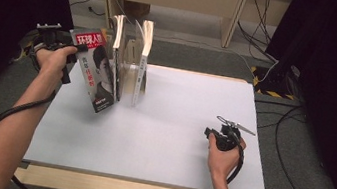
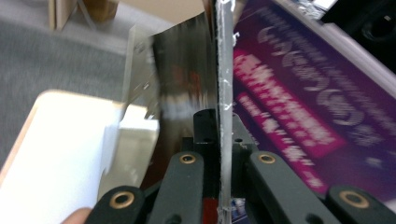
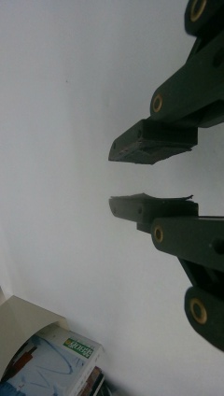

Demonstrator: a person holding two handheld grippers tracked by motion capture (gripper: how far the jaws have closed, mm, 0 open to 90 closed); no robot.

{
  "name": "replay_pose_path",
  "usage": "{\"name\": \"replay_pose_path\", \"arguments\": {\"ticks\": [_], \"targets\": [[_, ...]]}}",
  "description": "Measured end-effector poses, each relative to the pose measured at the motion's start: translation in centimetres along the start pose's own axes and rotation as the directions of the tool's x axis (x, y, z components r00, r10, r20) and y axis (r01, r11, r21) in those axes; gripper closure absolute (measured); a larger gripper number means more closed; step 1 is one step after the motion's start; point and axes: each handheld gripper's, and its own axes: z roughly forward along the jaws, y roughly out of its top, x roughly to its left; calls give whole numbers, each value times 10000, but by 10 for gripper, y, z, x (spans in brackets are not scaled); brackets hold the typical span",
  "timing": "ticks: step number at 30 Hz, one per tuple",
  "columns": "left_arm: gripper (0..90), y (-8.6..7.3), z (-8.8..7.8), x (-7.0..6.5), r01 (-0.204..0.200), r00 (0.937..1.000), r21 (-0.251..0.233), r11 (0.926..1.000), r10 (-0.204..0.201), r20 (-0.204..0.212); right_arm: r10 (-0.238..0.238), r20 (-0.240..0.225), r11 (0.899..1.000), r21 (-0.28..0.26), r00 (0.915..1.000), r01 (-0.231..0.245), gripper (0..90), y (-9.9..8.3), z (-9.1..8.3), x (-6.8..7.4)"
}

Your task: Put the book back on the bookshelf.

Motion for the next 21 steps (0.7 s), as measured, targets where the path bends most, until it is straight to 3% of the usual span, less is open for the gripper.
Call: {"name": "replay_pose_path", "arguments": {"ticks": [1,2,5,6,7,8,9,11,12,13,15,18,19,21], "targets": [[862,5,-5,-8,-670,9977,-198,9976,668,-115,-6,11,10000,-7,10000,6,716,0,0,0],[862,8,-6,-12,-1004,9948,-341,9944,998,-182,-65,62,10000,-16,10000,65,716,0,-1,0],[862,15,-10,-21,-1558,9873,-763,9848,1529,-422,-24,36,10000,-33,10000,24,717,0,-1,0],[862,15,-10,-21,-1558,9873,-763,9848,1529,-422,-24,36,10000,-33,10000,24,717,0,-1,0],[862,18,-11,-23,-1729,9841,-967,9802,1677,-592,-25,34,10000,-34,10000,25,717,0,-1,0],[862,19,-12,-24,-1952,9792,-1167,9738,1867,-799,-14,31,10000,-43,10000,14,717,0,-1,0],[861,21,-12,-26,-2330,9698,-1547,9601,2175,-1105,-13,7,10000,-66,10000,13,718,1,-2,-1],[861,22,-11,-26,-2866,9542,-1866,9397,2625,-1436,-2,25,10000,-79,10000,3,719,1,-2,-1],[861,21,-10,-24,-2945,9523,-2089,9325,2680,-1459,-48,36,9999,-103,10000,48,719,1,-2,-2],[861,21,-10,-24,-2945,9523,-2089,9325,2680,-1459,-34,50,9999,-96,10000,35,719,1,-2,-2],[861,12,-4,-18,-2991,9503,-2404,9234,2653,-1631,-2,21,10000,-89,10000,2,720,1,-1,-2],[860,4,0,-14,-3047,9471,-2312,9240,2682,-1762,30,24,9999,-97,10000,-30,720,1,-1,-2],[859,-2,0,-10,-3061,9461,-2415,9209,2660,-1850,9,16,9999,-119,10000,-9,720,0,-2,-2],[857,-4,0,-9,-3013,9481,-2435,9219,2625,-1792,-15,71,9999,-123,10000,16,720,0,-3,-3]]}}
